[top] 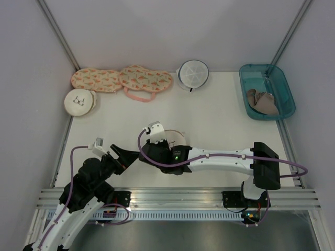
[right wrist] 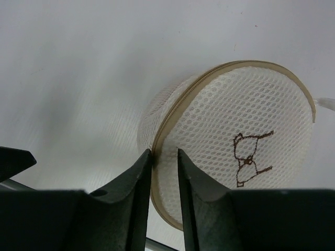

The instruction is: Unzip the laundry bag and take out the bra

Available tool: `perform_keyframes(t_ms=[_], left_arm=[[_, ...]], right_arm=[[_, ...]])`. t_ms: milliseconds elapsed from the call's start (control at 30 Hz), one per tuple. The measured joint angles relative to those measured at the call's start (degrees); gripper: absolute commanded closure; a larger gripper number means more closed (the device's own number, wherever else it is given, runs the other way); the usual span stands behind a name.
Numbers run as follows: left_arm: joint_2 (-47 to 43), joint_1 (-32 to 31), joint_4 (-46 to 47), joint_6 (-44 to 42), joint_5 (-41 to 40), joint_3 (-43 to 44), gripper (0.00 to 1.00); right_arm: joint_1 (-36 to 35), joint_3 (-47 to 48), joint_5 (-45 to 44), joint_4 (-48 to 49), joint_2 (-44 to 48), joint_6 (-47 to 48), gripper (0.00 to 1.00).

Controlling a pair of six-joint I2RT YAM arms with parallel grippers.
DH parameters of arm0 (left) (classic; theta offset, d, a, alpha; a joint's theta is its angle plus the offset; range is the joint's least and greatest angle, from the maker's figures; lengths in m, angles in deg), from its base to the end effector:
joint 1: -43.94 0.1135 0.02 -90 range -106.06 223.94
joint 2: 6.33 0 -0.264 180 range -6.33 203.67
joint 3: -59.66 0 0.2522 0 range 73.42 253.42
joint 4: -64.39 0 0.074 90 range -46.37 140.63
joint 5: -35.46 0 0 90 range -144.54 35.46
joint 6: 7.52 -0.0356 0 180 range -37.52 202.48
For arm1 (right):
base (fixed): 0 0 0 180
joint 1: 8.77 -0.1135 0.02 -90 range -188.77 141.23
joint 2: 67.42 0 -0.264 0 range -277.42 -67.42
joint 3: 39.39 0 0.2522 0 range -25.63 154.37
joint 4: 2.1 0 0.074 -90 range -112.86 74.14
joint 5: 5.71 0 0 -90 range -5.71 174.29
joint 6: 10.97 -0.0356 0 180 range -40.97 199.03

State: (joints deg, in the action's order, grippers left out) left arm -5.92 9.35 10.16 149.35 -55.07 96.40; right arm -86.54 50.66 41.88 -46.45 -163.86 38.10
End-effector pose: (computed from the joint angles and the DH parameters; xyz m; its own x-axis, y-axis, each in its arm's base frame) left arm 0.0524 -0.0358 0.2311 -0.6148 -0.6931 -0.3764 -0.0125 0.4858 -0.8740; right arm 0.1005 0.3504 0.2701 -0.5374 -0.1960 -0.8202 -0.3694 0.9291 0.0201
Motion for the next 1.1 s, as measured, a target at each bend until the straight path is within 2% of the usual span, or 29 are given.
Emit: perform_keyframes(t_ms=[67,233,567,800,1000,1100], left_arm=[[0.00,0.00,-0.07,0.00,0.00,0.00,0.01],[0.00,0.00,-0.17,0.00,0.00,0.00,0.01],[0.00,0.00,-0.17,0.00,0.00,0.00,0.01],[0.00,0.00,0.22,0.00,0.04,0.00,0.02],[1.25,0.00,2.97,-0.02,1.11,-0.07,0.02],[4.42,0.00,5.07,-0.07,2.16,-0.07,0.02]], right_arm=[[0.00,0.00,-0.02,0.07,0.00,0.11,0.81],[0.04,0.02,-0.15,-0.04,-0.02,-0.04,0.99],[0.04,0.00,-2.97,-3.43,0.57,-1.53,1.00],[0.04,-2.56,-7.30,-8.63,10.16,-4.70,0.99],[0.07,-3.32,-13.25,-19.87,14.88,-13.09,1.00],[0.33,-4.20,-15.13,-29.38,14.19,-21.14,0.98]])
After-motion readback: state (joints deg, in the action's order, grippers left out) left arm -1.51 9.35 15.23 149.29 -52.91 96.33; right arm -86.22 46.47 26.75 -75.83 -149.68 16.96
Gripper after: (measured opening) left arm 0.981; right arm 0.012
